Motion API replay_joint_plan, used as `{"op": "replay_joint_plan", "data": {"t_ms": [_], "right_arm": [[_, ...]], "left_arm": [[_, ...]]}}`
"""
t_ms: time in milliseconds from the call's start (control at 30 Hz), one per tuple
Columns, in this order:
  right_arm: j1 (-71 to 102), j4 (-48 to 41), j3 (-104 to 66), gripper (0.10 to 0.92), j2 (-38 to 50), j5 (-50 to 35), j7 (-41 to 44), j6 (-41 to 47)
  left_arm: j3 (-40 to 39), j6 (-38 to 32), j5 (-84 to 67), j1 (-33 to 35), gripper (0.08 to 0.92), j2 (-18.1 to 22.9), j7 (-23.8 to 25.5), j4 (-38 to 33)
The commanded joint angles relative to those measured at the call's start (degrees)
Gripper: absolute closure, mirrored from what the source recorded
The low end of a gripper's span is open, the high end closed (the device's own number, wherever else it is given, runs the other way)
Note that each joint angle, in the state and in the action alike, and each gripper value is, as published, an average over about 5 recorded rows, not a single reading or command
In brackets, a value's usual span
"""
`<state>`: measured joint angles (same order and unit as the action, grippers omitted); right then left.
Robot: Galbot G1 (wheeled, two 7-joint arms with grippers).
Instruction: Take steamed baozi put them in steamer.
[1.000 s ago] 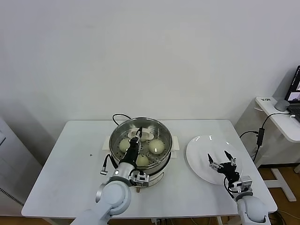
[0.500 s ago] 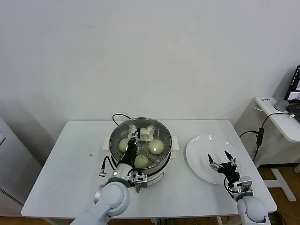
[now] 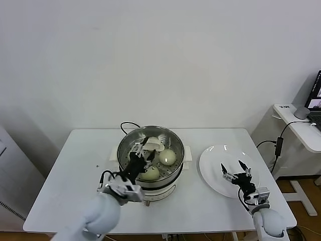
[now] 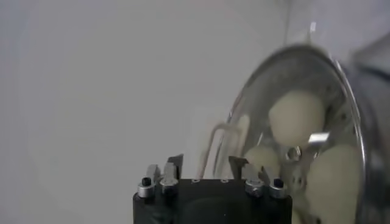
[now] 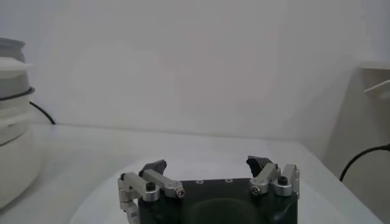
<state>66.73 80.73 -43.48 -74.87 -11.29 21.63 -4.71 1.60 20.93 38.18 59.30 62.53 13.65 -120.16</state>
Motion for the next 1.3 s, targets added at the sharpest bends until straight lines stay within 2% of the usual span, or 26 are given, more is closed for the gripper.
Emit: {"op": "replay_joint_plan", "data": {"t_ms": [33,200,433,633,867,1300], "right_arm": [[0.3,1.6,1.3,0.203,-0.1,-4.4,-1.6,0.7],[0.6,3.1,1.1,0.203,-0.3,-4.9,-4.3,0.3],[1.3,4.8,-1.0,0.203,-1.4,-3.6,-5.2,0.4],[2.2,7.1,-2.8,0.203,-2.2,-0.2,-5.1,1.9],[3.1,8.6,-2.0,0.203,-2.1,-2.2,-7.1,3.5],[3.5,8.6,-1.4,0.203,-2.7,-4.1,-8.2,4.7]], "left_arm": [[20.5,-5.8,-73.4,2.1,0.33,0.7,-4.8,-7.6],[29.8,-4.6,-78.3,7.3,0.202,1.9,-10.6,-3.5],[33.0,-4.6,-70.0,13.4,0.177,2.5,-15.3,3.7],[34.5,-4.8,-63.6,14.8,0.177,3.1,-15.8,7.7],[35.0,-4.5,-62.3,14.4,0.177,2.6,-15.8,14.8],[31.9,-5.0,-60.9,12.7,0.177,2.7,-15.1,20.9]]}}
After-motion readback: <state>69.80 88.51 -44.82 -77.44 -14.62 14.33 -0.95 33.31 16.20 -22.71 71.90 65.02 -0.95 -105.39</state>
